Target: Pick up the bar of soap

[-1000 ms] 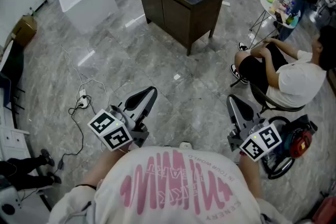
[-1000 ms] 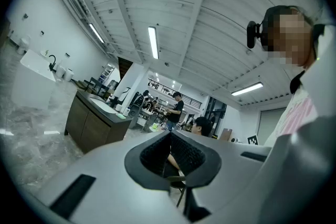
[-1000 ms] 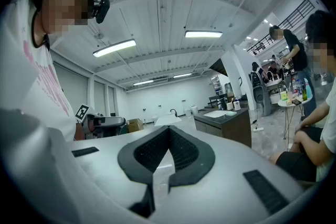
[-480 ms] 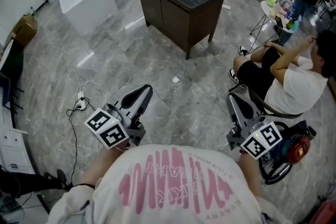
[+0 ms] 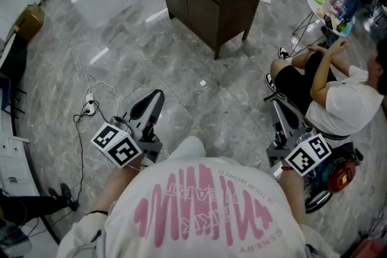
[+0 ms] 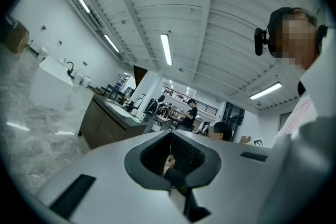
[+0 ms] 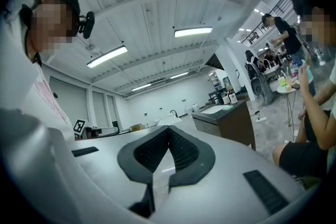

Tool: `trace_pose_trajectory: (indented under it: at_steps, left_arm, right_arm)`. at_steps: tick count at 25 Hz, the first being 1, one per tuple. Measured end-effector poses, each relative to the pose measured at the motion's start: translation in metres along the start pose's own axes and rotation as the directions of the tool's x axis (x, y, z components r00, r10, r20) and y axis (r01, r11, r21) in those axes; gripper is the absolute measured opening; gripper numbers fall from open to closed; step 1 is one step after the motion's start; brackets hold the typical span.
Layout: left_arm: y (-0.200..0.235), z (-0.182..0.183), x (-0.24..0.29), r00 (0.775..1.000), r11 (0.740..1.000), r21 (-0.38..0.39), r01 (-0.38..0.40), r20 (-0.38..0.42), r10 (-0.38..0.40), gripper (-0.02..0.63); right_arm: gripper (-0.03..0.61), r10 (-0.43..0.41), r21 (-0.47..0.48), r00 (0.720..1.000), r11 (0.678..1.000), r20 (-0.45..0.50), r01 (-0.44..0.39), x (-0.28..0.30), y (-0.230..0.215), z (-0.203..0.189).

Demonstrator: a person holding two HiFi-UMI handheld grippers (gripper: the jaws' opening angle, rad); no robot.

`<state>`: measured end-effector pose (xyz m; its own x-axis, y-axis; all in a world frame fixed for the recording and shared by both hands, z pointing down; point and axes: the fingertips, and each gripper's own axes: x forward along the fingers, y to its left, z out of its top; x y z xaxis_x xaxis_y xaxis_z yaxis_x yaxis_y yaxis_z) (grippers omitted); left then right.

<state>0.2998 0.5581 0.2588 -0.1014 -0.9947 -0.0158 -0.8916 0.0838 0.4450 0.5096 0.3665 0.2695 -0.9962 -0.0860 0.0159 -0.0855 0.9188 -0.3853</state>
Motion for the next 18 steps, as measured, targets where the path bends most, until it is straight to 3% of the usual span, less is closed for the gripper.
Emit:
trace_pose_trajectory:
  at_steps: [9, 18]
  left_arm:
    - [0.026, -0.003, 0.033, 0.998, 1.000, 0.014, -0.016, -0.055, 0.017, 0.011]
    - [0.094, 0.027, 0.124, 0.998, 0.999, -0.036, 0.030, -0.054, -0.032, 0.011]
  right_arm:
    - [0.011, 0.006, 0.087, 1.000, 0.996, 0.026, -0.009, 0.035, -0.030, 0.009]
    - [0.011, -0.086, 0.167, 0.996, 0.983, 0.018, 0.082, 0.098, -0.092, 0.012]
